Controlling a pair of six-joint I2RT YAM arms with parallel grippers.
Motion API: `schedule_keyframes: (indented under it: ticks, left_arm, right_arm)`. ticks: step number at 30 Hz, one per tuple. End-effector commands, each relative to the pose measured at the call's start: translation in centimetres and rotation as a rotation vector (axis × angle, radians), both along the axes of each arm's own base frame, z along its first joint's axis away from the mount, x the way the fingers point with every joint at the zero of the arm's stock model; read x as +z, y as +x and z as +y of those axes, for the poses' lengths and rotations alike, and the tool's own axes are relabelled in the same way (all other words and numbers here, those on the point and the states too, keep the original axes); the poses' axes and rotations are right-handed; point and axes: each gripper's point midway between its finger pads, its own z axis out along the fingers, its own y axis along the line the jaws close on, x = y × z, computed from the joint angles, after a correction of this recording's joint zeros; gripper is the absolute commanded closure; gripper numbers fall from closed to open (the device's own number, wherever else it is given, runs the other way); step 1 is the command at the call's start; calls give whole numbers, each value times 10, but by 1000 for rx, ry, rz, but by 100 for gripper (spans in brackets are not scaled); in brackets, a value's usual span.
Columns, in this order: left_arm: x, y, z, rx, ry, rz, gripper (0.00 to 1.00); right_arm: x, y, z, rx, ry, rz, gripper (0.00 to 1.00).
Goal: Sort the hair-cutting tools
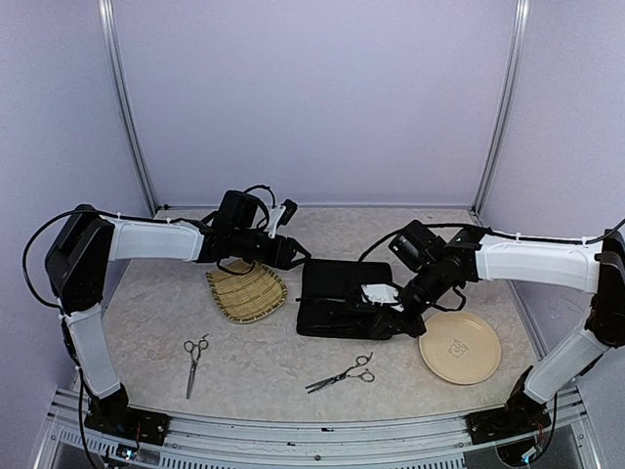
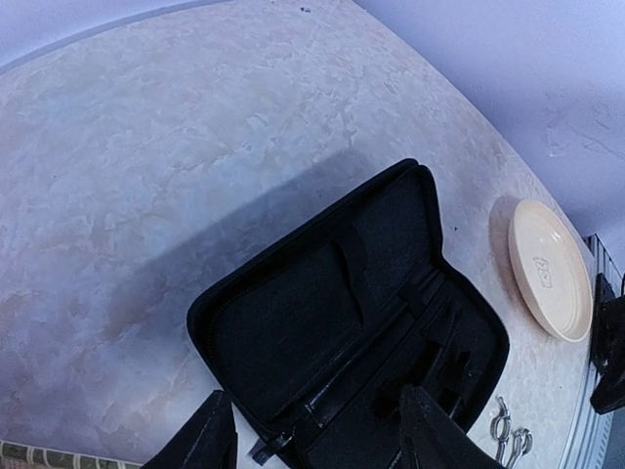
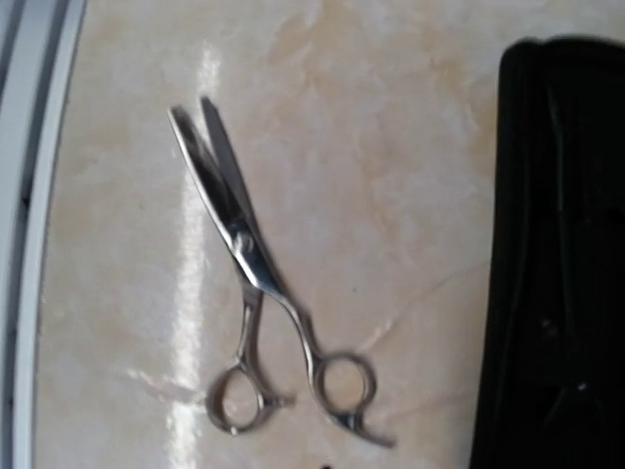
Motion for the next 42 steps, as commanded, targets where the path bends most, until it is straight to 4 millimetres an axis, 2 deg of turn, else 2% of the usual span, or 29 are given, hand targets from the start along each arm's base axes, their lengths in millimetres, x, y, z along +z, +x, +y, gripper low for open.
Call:
schedule_keyframes:
  ticks: [1,3,8,11,15,21,26,30,38,42]
  left_arm:
    - [12,3,-7,0,-29,-1,44]
    - [8,4,-3,21,-13,4,44]
    - [1,3,0,37,11,34,44]
    - [3,-2,-2,26,18,34,44]
    - [1,-4,-2,27,33,28,44]
    - [-2,-4,-6,19,30,37,44]
    - [-5,-6,-5,16,35,40,44]
    - [-9,-8,-3,19,43,42,43]
    - [-12,-10,-4,10,40,51,43]
    - [-15,-11,-4,8,42,57,44]
  right_arm:
    - [-20,-1,-10,24,-52,-64,86]
    - [-30,-5,-8,52,-81,-89,82]
    - [-55,-15,-5,125,-150,-124,81]
    - [-60,-28,-3,171,-152,-114,80]
    - [-68,-46,1,213,-150,-94,75]
    - [-77,-39,5,197,-185,-109,71]
    - [-81,-44,9,219,-193,-93,70]
    - [-82,-49,14,242,-189,-81,62]
    - [-95,-39,18,208,-233,-110,62]
    - [-101,-41,18,205,-253,-100,63]
